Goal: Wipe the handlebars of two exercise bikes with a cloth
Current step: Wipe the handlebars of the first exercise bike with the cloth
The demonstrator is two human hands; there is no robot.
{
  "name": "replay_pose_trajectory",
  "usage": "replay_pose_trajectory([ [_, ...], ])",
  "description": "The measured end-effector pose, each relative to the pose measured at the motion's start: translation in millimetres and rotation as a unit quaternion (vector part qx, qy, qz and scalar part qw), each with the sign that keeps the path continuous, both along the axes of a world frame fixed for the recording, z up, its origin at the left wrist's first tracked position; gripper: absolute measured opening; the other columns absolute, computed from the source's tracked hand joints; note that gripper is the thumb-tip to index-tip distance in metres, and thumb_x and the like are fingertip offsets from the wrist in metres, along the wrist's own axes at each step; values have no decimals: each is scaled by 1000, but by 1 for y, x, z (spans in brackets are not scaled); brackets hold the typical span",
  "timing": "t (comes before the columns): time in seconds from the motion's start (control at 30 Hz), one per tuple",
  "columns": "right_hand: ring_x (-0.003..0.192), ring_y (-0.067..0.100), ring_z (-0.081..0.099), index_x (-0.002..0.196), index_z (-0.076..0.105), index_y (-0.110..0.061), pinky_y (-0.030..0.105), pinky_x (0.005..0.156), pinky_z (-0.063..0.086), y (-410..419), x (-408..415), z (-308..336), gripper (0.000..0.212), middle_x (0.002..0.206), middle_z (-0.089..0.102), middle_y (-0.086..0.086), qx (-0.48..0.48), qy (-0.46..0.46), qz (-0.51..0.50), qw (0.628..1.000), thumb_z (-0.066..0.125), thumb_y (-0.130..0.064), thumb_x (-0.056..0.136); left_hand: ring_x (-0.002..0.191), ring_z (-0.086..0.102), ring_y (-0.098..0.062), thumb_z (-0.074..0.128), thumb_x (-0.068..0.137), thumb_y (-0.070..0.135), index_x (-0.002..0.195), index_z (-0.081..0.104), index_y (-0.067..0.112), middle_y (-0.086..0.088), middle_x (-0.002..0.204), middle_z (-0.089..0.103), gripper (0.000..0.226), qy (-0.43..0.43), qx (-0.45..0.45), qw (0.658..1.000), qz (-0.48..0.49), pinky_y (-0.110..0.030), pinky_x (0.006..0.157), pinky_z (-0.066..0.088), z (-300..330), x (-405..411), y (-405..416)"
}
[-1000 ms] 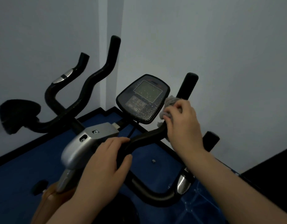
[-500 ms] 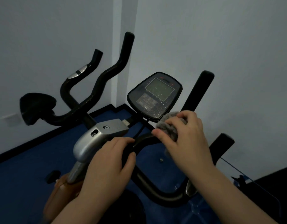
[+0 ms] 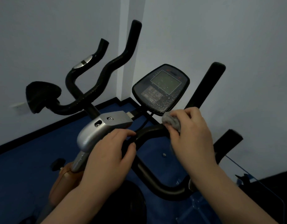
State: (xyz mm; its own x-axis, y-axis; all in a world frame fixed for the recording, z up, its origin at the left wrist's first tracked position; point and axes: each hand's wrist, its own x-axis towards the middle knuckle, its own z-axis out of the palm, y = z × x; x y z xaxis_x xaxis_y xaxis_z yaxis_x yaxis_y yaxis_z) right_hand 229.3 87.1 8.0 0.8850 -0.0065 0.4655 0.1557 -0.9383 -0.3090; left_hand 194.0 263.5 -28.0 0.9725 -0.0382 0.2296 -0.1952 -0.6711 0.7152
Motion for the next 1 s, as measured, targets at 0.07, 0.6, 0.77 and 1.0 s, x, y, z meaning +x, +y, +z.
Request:
replay_pose_trajectory([
  [0.07,86,16,52,105,65,-16,19,66,38,16,-8,-9,28,102,54,4,-4,4,19,1000,72,-14,78,96,52,3,50,85,35,110,58,34,20,101,58,27,5,-8,1000,3,-18,80,44,-1,1,0],
  [0.6,86,17,56,105,65,-15,28,73,53,45,-14,-16,22,105,53,2,1,69,216,974,64,-13,83,91,57,5,57,85,24,94,59,38,20,93,61,17,20,-127,981,147,-12,70,44,-33,-46,11],
  [0.77,85,16,52,101,68,-14,16,66,35,18,9,2,21,100,51,1,-19,33,131,991,64,-8,81,85,59,5,54,84,29,92,61,39,20,85,64,15,49,-173,970,163,-15,67,45,-34,-51,8],
  [1.0,91,18,57,101,65,-15,28,74,53,62,-30,-28,21,108,55,2,-28,77,269,960,61,-11,81,86,60,0,40,84,47,103,55,38,15,87,65,26,17,-216,962,164,-25,69,47,-39,-52,9],
])
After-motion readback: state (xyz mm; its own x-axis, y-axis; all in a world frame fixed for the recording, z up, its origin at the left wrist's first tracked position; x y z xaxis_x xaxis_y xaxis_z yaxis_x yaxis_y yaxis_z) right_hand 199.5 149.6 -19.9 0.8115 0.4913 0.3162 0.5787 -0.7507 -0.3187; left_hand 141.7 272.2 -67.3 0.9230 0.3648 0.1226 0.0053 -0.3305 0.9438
